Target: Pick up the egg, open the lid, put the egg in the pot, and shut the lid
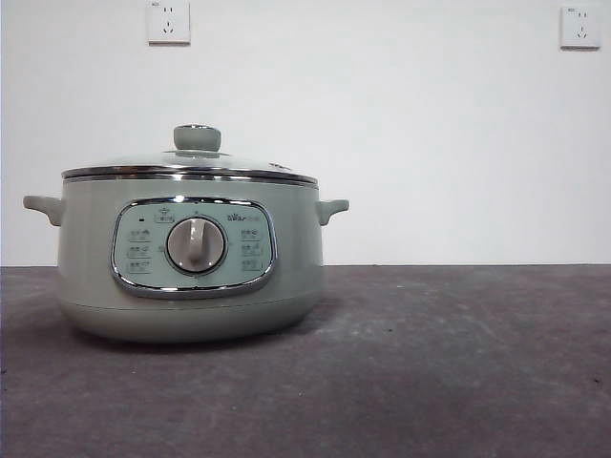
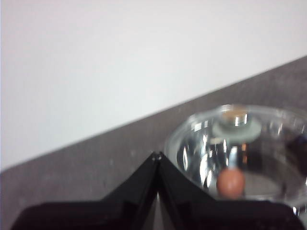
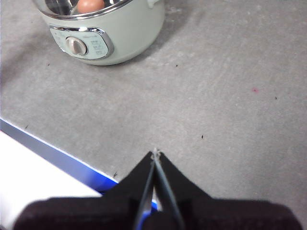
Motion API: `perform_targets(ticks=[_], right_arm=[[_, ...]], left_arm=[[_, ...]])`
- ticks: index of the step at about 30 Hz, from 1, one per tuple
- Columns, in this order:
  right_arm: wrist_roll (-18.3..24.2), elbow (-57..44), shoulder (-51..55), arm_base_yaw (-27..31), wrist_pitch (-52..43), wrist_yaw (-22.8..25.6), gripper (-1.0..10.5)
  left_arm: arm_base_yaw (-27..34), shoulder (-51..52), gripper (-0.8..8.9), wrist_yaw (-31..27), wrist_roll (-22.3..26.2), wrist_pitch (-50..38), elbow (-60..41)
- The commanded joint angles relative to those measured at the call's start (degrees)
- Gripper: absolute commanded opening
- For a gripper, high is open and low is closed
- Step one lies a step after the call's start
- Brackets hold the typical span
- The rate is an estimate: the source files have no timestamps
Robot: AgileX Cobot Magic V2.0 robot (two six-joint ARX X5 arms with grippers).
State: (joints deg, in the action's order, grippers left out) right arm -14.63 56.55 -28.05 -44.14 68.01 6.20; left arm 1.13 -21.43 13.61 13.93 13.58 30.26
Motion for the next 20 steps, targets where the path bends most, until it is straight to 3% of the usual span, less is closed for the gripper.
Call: perform_targets(ticks=[1,9,15,20], right_arm=[[-0.6,-0.6,0.2,-0.1,-0.3,0.3,0.0],[-0.6,-0.6,0.2,-0.1,-0.3,0.3,0.0],[-0.6,-0.6,0.2,-0.1,-0.3,0.3,0.0],[-0.6,-0.6,0.2,-0.1,-0.3,0.2,0.0]], left_arm=[[0.9,4.9,-0.04,-0.3,-2.9,-3.1,-8.4],[1.6,14.7,-0.04,-1.9,-10.0,-8.1,-24.5],[1.6,20.0,-0.04,-2.8,-13.9,-7.7,-29.9],[1.6,21.2,-0.04,-3.2,-14.4,-4.4,-29.8]])
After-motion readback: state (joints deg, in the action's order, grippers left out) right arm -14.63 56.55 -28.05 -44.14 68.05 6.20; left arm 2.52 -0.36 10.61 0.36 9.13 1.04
